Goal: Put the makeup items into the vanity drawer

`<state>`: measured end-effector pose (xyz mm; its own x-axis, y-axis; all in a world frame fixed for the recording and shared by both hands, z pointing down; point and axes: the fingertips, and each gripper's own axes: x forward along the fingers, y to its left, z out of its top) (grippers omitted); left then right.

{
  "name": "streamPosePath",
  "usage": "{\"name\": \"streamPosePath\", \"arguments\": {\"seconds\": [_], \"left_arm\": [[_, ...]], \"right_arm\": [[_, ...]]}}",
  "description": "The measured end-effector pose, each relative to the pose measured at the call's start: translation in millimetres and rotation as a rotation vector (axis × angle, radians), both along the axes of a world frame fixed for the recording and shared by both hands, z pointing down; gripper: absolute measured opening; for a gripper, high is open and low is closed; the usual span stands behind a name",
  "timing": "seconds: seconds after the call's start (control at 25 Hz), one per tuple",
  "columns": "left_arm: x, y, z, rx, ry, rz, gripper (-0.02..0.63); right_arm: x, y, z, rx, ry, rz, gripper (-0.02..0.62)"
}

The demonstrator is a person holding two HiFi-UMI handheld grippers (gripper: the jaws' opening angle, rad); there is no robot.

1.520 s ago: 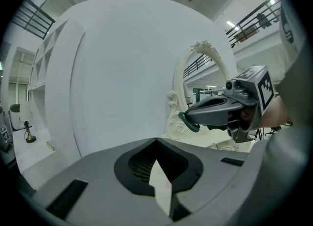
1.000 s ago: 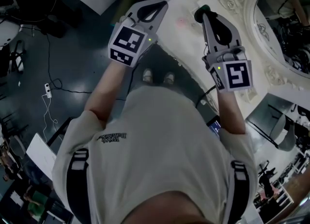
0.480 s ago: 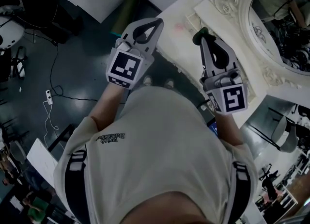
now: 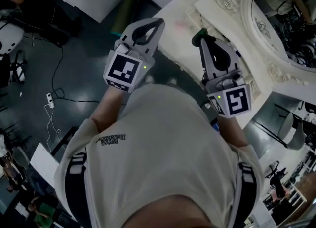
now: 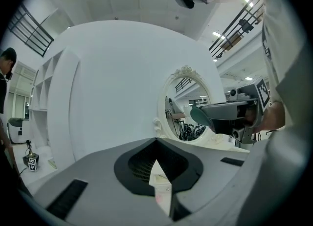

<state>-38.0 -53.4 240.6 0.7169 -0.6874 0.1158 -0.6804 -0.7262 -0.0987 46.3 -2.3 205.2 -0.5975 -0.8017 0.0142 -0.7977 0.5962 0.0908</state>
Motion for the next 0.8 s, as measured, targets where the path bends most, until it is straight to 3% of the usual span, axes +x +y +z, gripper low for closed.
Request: {"name": "streamPosePath", "arguments": {"seconds": [0.36, 0.8], "left_arm": [[48, -32, 10, -0.016, -0.019, 0.087, 0.014], [126, -97, 73, -0.124, -0.064, 0.178, 0.014]], "right_arm": [[39, -38, 14, -0.011, 0.079, 0.083, -0.002], [114, -115, 87, -0.15, 0.138, 0.212, -0.002]]}}
